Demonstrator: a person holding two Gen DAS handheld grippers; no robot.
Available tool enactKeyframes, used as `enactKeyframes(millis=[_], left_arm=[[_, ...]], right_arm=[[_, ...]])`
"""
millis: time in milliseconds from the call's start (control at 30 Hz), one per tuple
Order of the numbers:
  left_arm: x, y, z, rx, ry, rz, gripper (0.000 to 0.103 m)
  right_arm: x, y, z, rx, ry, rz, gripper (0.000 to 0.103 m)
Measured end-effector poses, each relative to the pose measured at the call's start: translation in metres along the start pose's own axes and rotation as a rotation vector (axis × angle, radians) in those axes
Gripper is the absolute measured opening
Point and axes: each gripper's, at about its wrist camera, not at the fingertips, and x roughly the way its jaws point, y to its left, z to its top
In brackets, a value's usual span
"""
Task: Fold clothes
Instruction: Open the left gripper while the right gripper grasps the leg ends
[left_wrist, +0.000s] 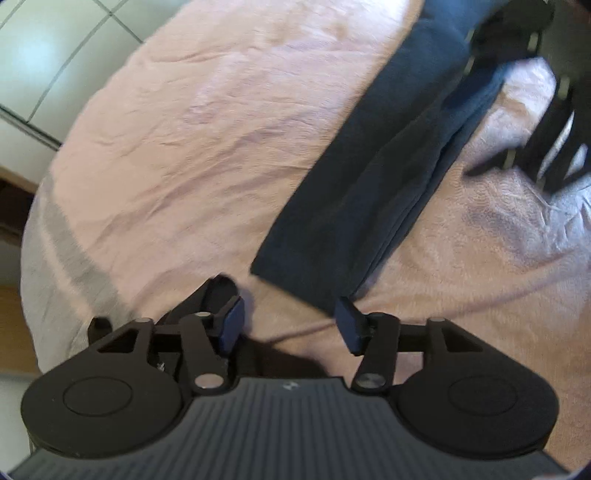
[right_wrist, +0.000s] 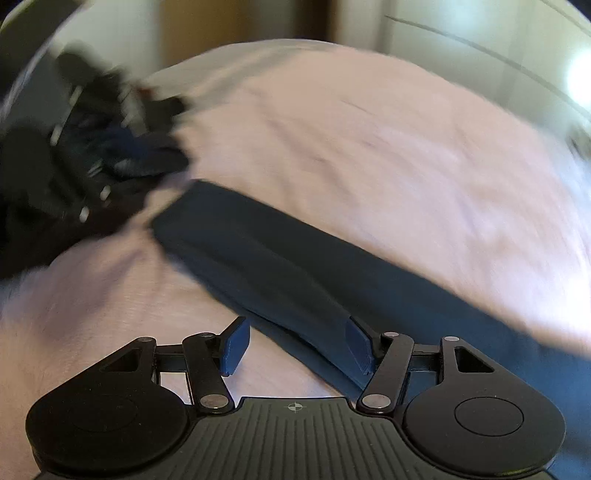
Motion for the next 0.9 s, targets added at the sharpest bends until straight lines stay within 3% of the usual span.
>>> enactKeyframes(millis=[200, 367, 500, 567, 600, 733, 900], left_arm=[[-0.019, 0.006, -0.023, -0.013, -0.065, 0.06, 0.058], [-0.019, 0.007, -0.035, -0.051, -0.103, 0.102, 0.059], [-0.017, 0.009, -0.043, -0.094, -0.124, 0.128, 0.061], [-0.018, 0.01, -0.045, -0.11, -0.125, 0.134, 0.061], [-0.018, 0.011, -0.046, -0.119, -0.126, 0.137, 0.061], [-0.022, 0.011, -0.042, -0.119, -0.137, 0.145, 0.061], [-0.026, 0.004, -0.009, -0.08, -0.173, 0.112, 0.061]], right_arm=[[0.054, 0.069, 0.011, -0.217, -0.007, 0.009, 0.061], [0.102, 0.102, 0.007, -0.398, 0.015, -0.066, 0.061], [0.124, 0.109, 0.001, -0.521, -0.027, -0.137, 0.061], [0.13, 0.11, 0.0, -0.575, -0.049, -0.168, 0.042], [0.128, 0.108, 0.001, -0.569, -0.053, -0.168, 0.015], [0.102, 0.087, 0.015, -0.441, -0.107, -0.143, 0.011], [0.023, 0.009, 0.037, -0.049, -0.256, -0.093, 0.011]])
